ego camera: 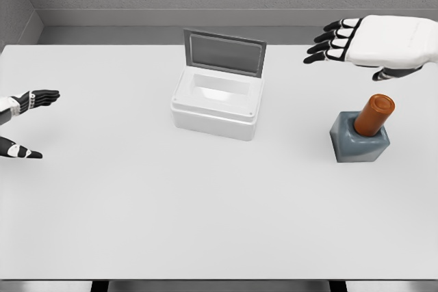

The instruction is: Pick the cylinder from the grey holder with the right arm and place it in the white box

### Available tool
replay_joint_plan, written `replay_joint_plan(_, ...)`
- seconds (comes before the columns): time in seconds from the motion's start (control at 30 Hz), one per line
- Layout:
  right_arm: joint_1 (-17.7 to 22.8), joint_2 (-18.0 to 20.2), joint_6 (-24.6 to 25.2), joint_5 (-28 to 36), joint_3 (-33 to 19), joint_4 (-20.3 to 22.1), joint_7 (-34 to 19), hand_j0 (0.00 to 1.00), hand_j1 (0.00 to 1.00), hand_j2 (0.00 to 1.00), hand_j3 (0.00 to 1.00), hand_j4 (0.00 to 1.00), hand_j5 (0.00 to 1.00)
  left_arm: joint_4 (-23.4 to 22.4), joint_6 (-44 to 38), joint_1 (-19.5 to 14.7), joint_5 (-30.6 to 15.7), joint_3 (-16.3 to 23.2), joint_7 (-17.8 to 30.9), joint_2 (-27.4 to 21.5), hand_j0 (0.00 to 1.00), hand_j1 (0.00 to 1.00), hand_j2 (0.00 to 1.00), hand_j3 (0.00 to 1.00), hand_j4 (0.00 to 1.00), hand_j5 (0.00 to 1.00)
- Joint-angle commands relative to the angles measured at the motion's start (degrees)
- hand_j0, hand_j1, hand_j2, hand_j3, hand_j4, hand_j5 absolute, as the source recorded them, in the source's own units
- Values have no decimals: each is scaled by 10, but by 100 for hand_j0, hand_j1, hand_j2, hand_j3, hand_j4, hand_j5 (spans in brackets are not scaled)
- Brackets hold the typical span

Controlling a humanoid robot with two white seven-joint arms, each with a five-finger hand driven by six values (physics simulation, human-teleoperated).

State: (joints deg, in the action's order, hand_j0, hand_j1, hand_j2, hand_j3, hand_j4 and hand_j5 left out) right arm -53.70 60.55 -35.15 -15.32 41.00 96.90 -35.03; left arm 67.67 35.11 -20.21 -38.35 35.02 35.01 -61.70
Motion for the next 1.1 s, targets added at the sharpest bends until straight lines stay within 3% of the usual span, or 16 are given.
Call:
replay_joint_plan(0.0, 0, -1, 2, 1, 0, 0, 0, 100, 100, 100, 100, 100, 100, -2, -1, 0, -6, 0, 0, 0, 100, 100, 100, 100, 100, 100)
replay_joint_plan(0.1, -6, 2, 2, 2, 0, 0, 0, 100, 100, 100, 100, 100, 100, -2, -1, 0, -3, 2, 0, 4, 100, 100, 100, 100, 100, 100)
replay_joint_plan(0.17, -2, 19, 2, 1, -1, -7, 0, 100, 100, 100, 100, 100, 100, 20, -1, -13, 0, 42, 0, 37, 100, 100, 100, 100, 100, 100)
replay_joint_plan(0.23, 3, 40, 2, 0, 0, -8, 0, 100, 100, 100, 100, 100, 100, 39, -1, -19, 39, 52, 0, 62, 100, 100, 100, 100, 100, 100)
replay_joint_plan(0.33, 12, 64, 2, -6, 0, -11, 0, 100, 100, 100, 100, 100, 100, 34, -1, -34, 44, 52, 0, 76, 100, 100, 100, 100, 100, 100)
replay_joint_plan(0.4, 12, 70, 2, -12, -3, -15, 0, 100, 100, 100, 100, 100, 100, 0, -1, -67, 68, 51, 0, 108, 100, 100, 100, 100, 100, 100)
replay_joint_plan(0.5, 14, 91, 2, -21, -1, -17, 0, 100, 100, 100, 100, 100, 100, -27, -1, -84, 63, 44, 0, 123, 100, 100, 100, 100, 100, 100)
replay_joint_plan(0.57, 26, 97, 2, -23, 2, -17, 0, 100, 100, 100, 100, 100, 100, -31, -14, -84, 66, 14, 0, 137, 100, 100, 100, 100, 100, 100)
replay_joint_plan(0.67, 25, 95, 2, -32, 36, -17, 0, 100, 100, 100, 100, 100, 100, -89, -29, -92, 69, -34, 0, 194, 100, 100, 100, 100, 100, 100)
replay_joint_plan(0.8, 25, 91, 2, -33, 45, -17, 0, 100, 100, 100, 100, 100, 100, -94, -29, -94, 71, -33, 0, 194, 100, 100, 100, 100, 100, 100)
replay_joint_plan(0.87, 25, 86, 2, -33, 63, -16, 0, 100, 100, 100, 100, 100, 100, -91, -29, -94, 103, -33, 0, 195, 100, 100, 100, 100, 100, 100)
replay_joint_plan(1.07, 26, 73, 2, -33, 67, -18, 0, 100, 100, 100, 100, 100, 100, -92, -29, -97, 103, -33, 0, 195, 100, 100, 100, 100, 100, 100)
